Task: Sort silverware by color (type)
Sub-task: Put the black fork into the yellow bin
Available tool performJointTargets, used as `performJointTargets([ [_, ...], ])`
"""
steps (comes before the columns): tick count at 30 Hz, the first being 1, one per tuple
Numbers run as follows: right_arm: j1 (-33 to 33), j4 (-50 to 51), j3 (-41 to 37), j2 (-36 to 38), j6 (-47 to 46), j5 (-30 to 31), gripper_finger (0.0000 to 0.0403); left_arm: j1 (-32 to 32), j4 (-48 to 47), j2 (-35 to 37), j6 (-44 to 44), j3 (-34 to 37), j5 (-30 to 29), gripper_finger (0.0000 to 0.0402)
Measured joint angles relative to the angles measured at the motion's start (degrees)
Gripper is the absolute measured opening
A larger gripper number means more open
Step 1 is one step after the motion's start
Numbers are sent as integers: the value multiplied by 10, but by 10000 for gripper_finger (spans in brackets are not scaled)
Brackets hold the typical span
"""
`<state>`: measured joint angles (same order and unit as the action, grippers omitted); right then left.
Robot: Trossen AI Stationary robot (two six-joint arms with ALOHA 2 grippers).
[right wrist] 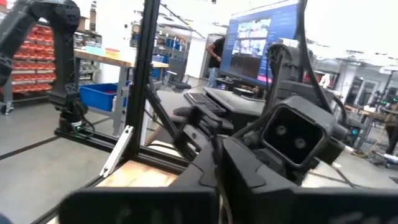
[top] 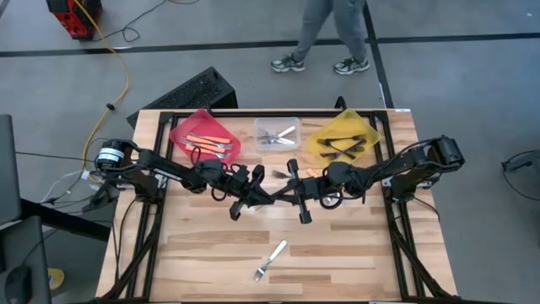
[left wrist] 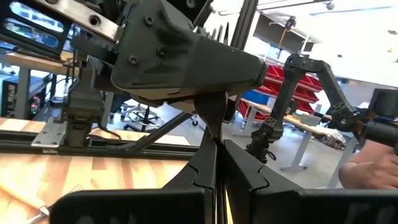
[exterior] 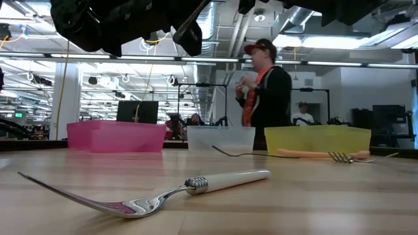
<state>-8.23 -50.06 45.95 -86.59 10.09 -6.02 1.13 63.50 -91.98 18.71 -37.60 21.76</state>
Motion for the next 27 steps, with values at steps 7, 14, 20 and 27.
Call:
performJointTargets([
  [7, 0, 5, 0, 0, 1, 0, 24, 0, -2, 0, 0, 0, -1, 1],
  [14, 0, 19, 0, 1, -2, 12, 21, 1, -15, 0, 13, 1, -31, 8],
  [20, -1, 51, 0, 0, -2, 61, 21, 0, -35, 0, 4, 1, -45, 62],
  [27, -1, 65, 0, 2, -7, 78, 21, -7, -52, 2, 11, 0, -39, 152],
])
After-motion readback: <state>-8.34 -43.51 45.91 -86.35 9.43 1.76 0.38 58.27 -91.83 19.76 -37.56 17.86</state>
